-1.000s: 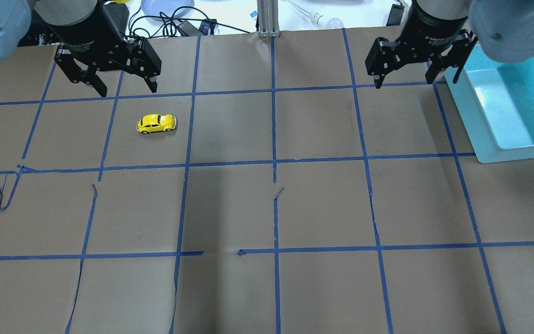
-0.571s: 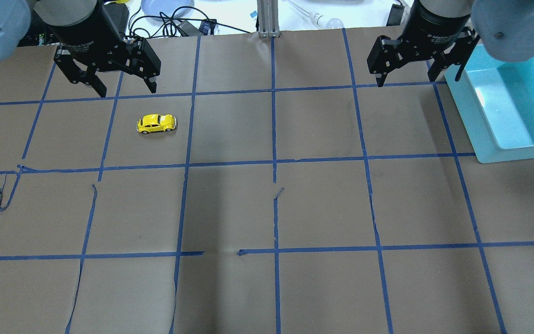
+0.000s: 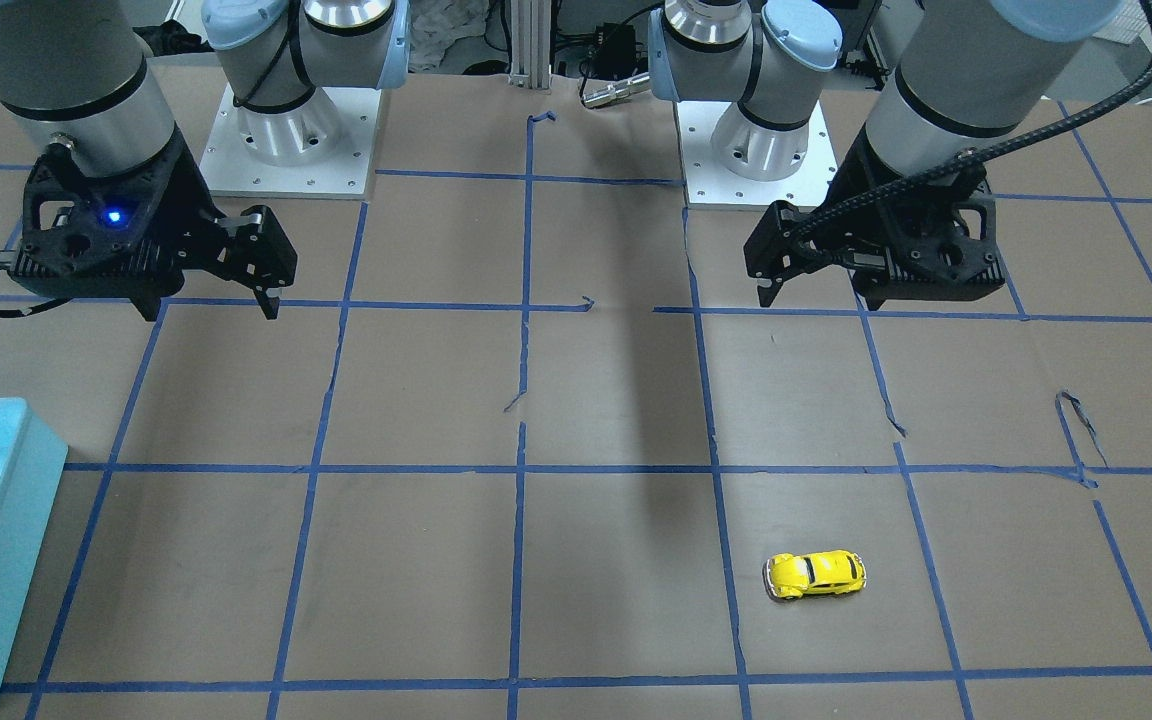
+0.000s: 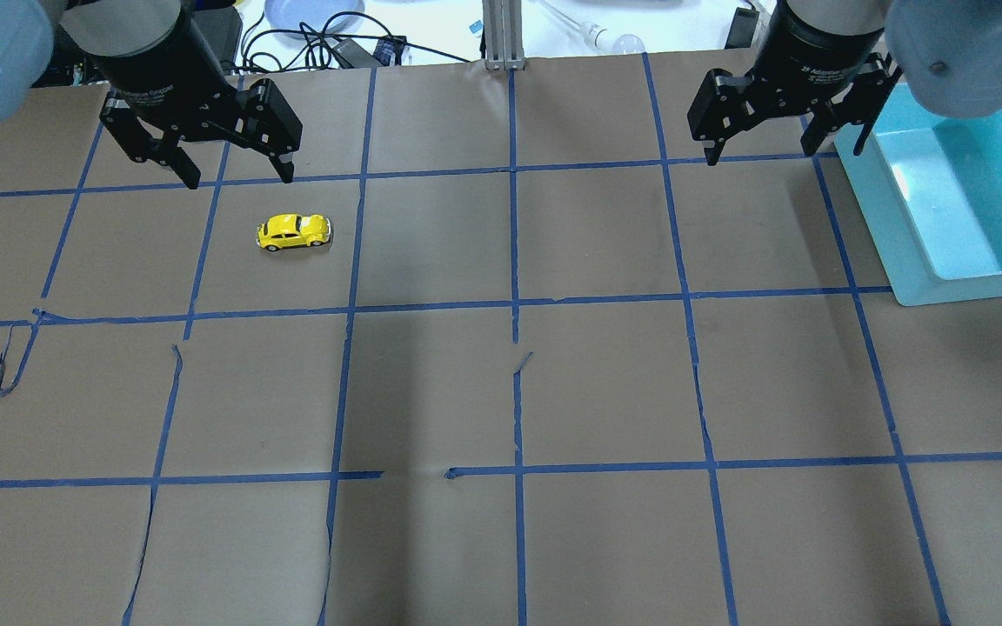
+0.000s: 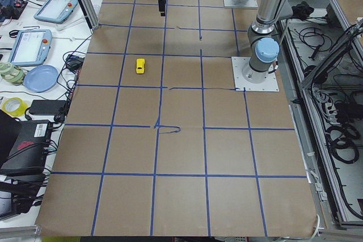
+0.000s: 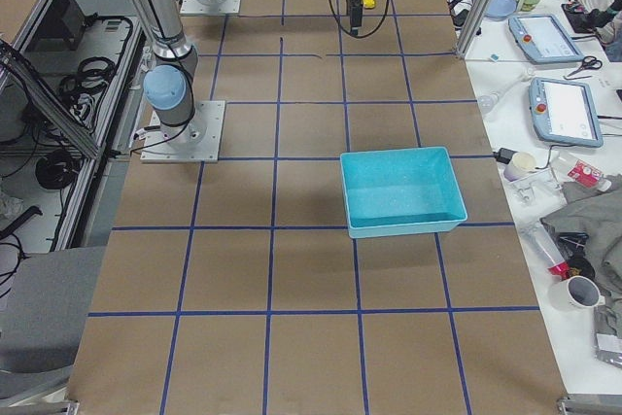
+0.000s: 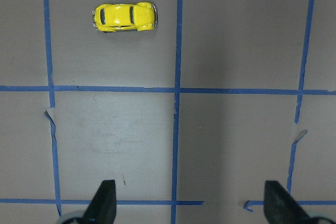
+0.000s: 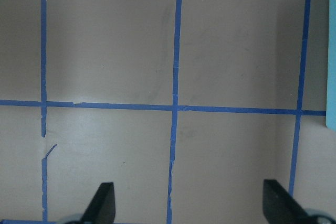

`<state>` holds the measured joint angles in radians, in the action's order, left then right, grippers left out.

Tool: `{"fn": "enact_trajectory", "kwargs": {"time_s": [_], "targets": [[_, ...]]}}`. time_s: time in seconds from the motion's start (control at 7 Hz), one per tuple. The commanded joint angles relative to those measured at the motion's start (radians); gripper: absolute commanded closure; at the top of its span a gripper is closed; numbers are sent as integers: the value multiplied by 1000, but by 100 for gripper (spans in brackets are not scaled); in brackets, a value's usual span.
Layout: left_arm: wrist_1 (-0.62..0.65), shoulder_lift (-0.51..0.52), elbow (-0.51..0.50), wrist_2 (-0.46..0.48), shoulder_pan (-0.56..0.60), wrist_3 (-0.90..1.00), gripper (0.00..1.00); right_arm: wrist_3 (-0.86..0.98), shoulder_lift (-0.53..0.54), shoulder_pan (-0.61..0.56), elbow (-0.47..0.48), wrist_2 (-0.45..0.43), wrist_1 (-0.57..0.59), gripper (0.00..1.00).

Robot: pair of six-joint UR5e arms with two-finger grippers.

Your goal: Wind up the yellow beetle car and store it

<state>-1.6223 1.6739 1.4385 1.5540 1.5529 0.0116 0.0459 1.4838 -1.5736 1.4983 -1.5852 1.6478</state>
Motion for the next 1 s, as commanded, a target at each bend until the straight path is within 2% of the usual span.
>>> {"fn": "enact_trajectory", "kwargs": {"time_s": [0.0, 0.86], "targets": [[-7, 0, 2, 3, -1, 4, 0, 0, 1, -2, 0, -1, 1, 0], [-8, 10, 6, 14, -14, 4, 0, 0, 0, -2, 7, -1, -2, 0]]}}
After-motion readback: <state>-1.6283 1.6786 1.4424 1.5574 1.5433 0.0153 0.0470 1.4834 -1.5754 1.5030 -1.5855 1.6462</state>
